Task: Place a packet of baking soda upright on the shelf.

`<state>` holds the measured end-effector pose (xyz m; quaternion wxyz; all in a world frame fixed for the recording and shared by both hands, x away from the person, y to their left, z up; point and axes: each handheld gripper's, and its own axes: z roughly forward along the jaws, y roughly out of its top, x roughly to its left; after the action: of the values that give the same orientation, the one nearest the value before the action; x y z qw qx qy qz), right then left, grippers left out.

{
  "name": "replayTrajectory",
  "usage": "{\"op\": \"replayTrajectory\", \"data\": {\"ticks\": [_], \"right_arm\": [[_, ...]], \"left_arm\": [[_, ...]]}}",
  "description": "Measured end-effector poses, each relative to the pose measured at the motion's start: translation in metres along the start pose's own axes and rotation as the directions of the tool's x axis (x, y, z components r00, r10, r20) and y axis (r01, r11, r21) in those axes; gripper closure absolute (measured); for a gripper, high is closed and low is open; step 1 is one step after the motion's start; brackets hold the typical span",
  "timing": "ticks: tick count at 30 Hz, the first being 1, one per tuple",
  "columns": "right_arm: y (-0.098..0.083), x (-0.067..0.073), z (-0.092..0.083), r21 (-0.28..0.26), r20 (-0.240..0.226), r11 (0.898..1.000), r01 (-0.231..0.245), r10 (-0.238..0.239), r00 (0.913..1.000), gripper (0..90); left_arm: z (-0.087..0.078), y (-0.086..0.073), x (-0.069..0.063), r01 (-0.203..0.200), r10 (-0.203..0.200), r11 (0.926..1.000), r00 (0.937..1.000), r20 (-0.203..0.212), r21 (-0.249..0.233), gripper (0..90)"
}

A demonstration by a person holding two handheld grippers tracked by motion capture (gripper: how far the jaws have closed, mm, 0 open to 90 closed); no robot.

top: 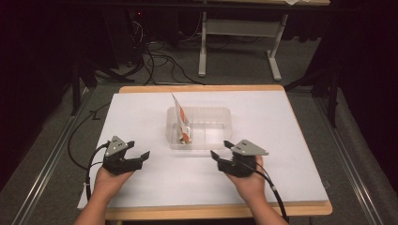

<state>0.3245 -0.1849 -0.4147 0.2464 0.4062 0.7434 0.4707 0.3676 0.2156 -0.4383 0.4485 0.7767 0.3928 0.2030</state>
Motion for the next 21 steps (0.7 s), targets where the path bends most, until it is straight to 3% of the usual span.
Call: {"op": "replayTrajectory", "data": {"ticks": [3, 5, 8, 11, 13, 15, 17, 20, 21], "right_arm": [[-0.006, -0.032, -0.024, 0.005, 0.081, 1.000, -0.018, 0.018, 0.9966, 36.5], [-0.012, -0.056, -0.041, 0.008, 0.144, 1.000, -0.026, 0.024, 0.9893, 36.1], [-0.030, -0.092, -0.068, 0.013, 0.225, 0.997, -0.076, 0.071, 0.9718, 36.0], [-0.057, -0.117, -0.092, 0.017, 0.297, 0.994, -0.109, 0.099, 0.9497, 37.2], [-0.066, -0.132, -0.104, 0.012, 0.314, 0.984, -0.176, 0.163, 0.9354, 36.1], [-0.070, -0.140, -0.109, -0.005, 0.327, 0.980, -0.200, 0.191, 0.9256, 36.7], [-0.072, -0.144, -0.106, 0.002, 0.318, 0.977, -0.213, 0.201, 0.9263, 36.7], [-0.072, -0.140, -0.098, 0.039, 0.302, 0.982, -0.183, 0.163, 0.9392, 36.6], [-0.072, -0.140, -0.098, 0.039, 0.302, 0.982, -0.183, 0.163, 0.9392, 36.6]], "left_arm": [[-0.001, -0.001, 0.002, 0.012, -0.012, 0.9999, 0.9999, -0.004, 0.000, 25.2], [-0.001, -0.001, 0.003, 0.015, -0.015, 0.9999, 0.9999, -0.007, 0.002, 25.1], [-0.001, -0.003, 0.005, 0.031, -0.031, 0.9995, 0.9993, -0.021, 0.008, 25.1], [-0.002, -0.004, 0.007, 0.056, -0.056, 0.9984, 0.9979, -0.032, 0.007, 25.1], [-0.002, -0.005, 0.006, 0.064, -0.064, 0.9979, 0.9973, -0.036, 0.006, 25.1], [-0.001, -0.005, 0.004, 0.060, -0.059, 0.9981, 0.9974, -0.042, 0.015, 25.0], [0.000, -0.004, 0.003, 0.056, -0.055, 0.9983, 0.9975, -0.045, 0.018, 24.9], [-0.001, -0.004, 0.001, 0.053, -0.052, 0.9985, 0.9979, -0.039, 0.011, 24.8], [-0.001, -0.004, 0.001, 0.053, -0.052, 0.9985, 0.9979, -0.039, 0.011, 24.7]]}}
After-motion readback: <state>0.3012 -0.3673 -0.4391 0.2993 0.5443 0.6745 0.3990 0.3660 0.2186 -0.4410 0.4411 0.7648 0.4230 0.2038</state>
